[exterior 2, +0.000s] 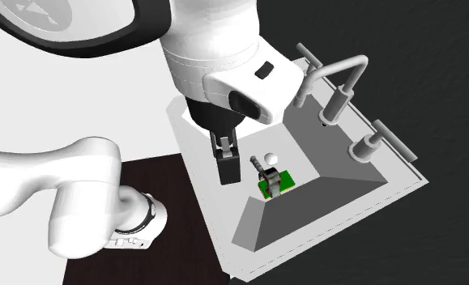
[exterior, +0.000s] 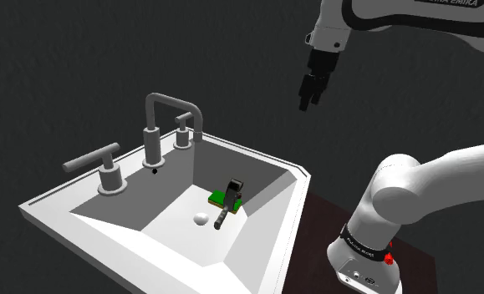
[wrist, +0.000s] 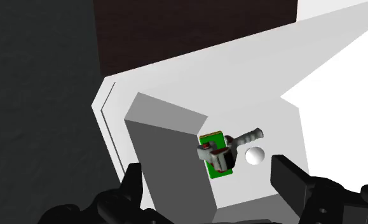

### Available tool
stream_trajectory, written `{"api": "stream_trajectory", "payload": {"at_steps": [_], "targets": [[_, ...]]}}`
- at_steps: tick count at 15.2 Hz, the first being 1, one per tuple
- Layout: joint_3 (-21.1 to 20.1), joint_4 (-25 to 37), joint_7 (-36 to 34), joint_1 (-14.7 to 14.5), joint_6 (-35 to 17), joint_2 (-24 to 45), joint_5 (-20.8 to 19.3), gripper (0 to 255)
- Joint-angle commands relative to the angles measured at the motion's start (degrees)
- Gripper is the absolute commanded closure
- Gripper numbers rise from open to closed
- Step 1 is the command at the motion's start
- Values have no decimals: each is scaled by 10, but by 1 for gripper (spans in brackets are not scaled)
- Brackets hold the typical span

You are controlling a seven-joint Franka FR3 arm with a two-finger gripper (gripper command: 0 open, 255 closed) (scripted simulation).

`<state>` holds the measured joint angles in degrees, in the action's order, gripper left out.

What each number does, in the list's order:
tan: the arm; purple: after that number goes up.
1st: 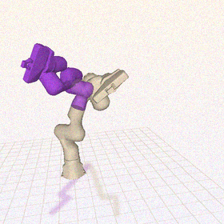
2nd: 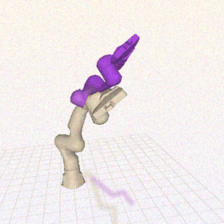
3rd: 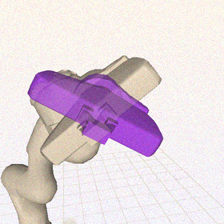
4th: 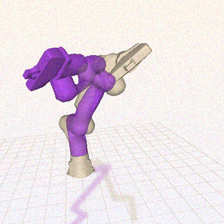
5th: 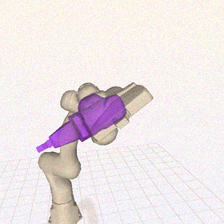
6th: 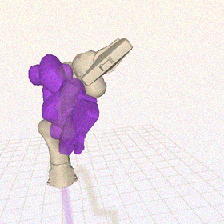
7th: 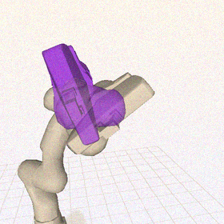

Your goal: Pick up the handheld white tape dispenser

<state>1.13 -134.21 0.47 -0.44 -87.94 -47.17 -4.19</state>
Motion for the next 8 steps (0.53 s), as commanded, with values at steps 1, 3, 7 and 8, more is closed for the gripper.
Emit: {"api": "stream_trajectory", "payload": {"at_steps": [1, 3, 7, 8], "targets": [[0, 0, 0, 0, 0, 0, 0, 0], [1, -27, 9, -7, -42, 12, -1, 0], [2, -74, 28, -20, -128, 48, -3, 0], [3, -83, 32, -23, -150, 59, -4, 0]]}}
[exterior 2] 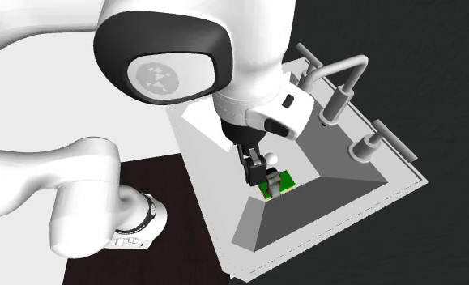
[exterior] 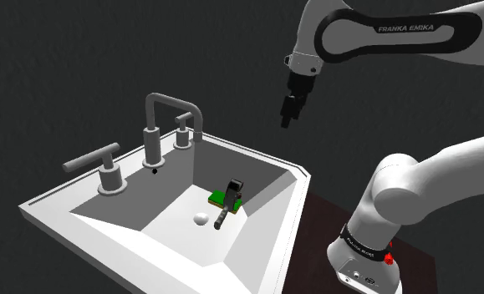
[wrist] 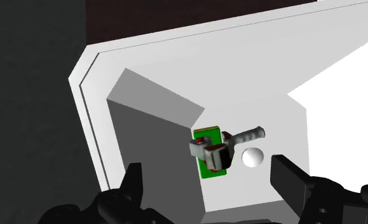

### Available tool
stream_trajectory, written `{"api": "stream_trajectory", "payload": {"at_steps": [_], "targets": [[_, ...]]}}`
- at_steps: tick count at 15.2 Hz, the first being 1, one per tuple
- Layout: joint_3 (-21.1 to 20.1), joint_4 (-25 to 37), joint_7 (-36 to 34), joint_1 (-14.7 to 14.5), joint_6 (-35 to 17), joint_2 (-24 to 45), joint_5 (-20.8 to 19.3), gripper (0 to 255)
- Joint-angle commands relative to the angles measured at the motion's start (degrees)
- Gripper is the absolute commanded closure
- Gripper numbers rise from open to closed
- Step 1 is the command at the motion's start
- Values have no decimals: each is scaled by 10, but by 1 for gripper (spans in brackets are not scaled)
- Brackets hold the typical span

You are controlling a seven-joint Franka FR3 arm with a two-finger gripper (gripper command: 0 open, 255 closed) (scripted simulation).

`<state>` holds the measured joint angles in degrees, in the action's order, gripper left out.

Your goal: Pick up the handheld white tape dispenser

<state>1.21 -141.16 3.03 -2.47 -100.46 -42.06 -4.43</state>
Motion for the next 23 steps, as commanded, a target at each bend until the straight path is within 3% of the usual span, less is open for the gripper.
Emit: {"api": "stream_trajectory", "payload": {"at_steps": [1, 12, 23], "targets": [[2, -23, 11, -6, -47, 20, -2, 0], [0, -68, 57, -38, -291, 206, -11, 0], [-15, -15, 88, -59, -495, 453, -35, 0]]}}
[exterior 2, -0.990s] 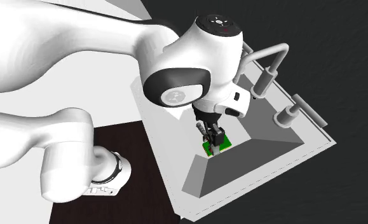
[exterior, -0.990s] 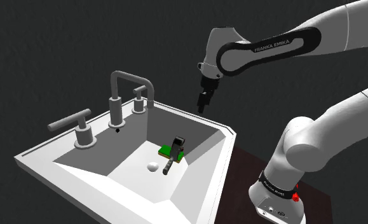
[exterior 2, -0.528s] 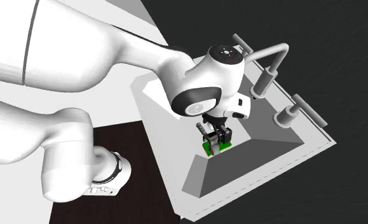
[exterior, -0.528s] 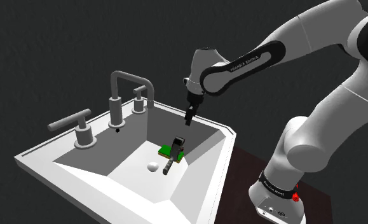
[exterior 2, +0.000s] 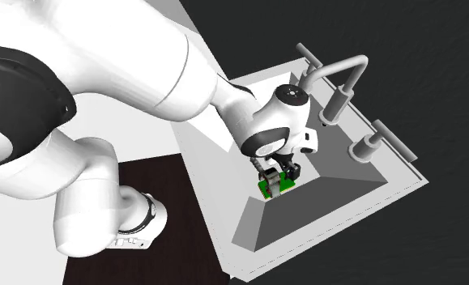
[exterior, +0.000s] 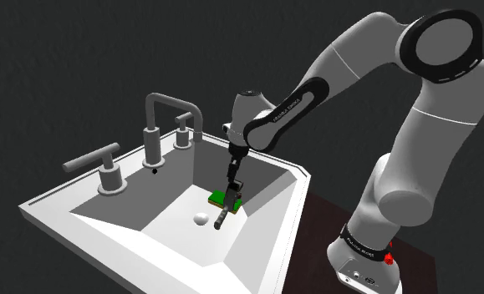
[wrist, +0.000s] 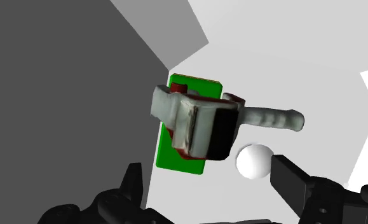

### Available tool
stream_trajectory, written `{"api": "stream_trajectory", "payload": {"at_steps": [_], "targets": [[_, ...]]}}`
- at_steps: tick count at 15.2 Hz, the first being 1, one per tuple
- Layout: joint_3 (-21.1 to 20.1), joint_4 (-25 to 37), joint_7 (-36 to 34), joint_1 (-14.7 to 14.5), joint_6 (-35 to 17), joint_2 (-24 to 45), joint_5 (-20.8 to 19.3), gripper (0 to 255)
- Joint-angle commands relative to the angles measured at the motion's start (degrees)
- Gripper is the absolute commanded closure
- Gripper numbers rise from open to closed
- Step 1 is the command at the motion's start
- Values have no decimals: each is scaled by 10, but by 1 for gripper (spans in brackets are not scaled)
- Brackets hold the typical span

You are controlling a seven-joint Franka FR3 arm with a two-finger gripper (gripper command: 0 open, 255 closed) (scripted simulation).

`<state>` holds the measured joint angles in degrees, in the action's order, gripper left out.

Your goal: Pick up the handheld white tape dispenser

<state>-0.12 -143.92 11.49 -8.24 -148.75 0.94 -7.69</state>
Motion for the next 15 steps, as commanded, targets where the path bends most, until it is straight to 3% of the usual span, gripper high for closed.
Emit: {"api": "stream_trajectory", "payload": {"at_steps": [1, 10, 11, 15], "targets": [[-1, 12, 1, -1, -20, 30, -5, 0], [3, 9, -13, -2, -72, 80, -19, 0], [3, 10, -13, -2, -72, 80, -19, 255], [2, 10, -13, -3, -72, 80, -19, 255]]}}
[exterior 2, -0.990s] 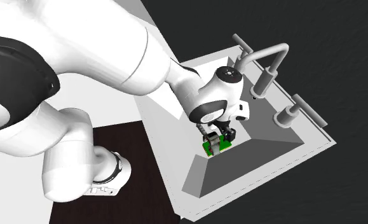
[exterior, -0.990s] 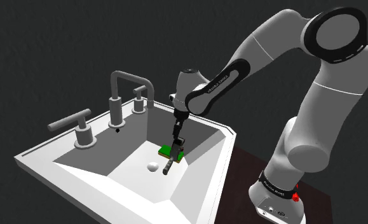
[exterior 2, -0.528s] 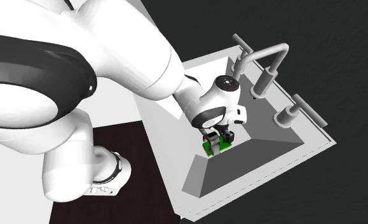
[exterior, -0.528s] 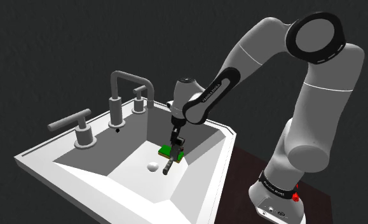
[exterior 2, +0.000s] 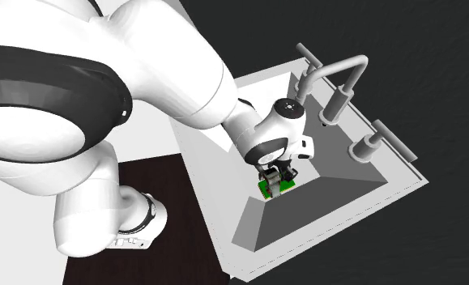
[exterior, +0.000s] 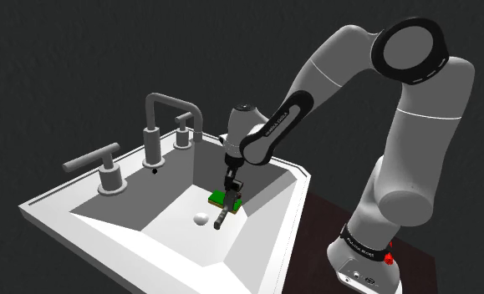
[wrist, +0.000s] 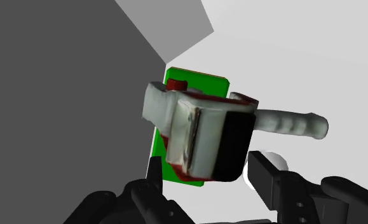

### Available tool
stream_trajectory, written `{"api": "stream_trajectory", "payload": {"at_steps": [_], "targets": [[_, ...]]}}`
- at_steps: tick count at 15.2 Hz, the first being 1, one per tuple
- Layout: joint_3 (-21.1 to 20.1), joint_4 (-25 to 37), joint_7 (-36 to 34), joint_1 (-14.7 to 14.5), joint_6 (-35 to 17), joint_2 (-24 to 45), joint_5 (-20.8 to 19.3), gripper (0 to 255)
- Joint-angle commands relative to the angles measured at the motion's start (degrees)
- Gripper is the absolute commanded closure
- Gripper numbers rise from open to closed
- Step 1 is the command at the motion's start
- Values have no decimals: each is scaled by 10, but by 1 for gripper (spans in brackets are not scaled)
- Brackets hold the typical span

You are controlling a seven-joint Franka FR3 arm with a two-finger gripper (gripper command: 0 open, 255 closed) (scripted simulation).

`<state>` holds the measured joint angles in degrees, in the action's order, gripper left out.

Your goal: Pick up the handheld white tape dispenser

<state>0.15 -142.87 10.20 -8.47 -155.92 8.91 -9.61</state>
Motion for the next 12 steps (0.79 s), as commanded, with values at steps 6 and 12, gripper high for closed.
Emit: {"api": "stream_trajectory", "payload": {"at_steps": [6, 12], "targets": [[-1, -1, 3, 0, 7, -7, 2, 255], [-5, 2, 15, 1, 55, -52, 15, 255]]}}
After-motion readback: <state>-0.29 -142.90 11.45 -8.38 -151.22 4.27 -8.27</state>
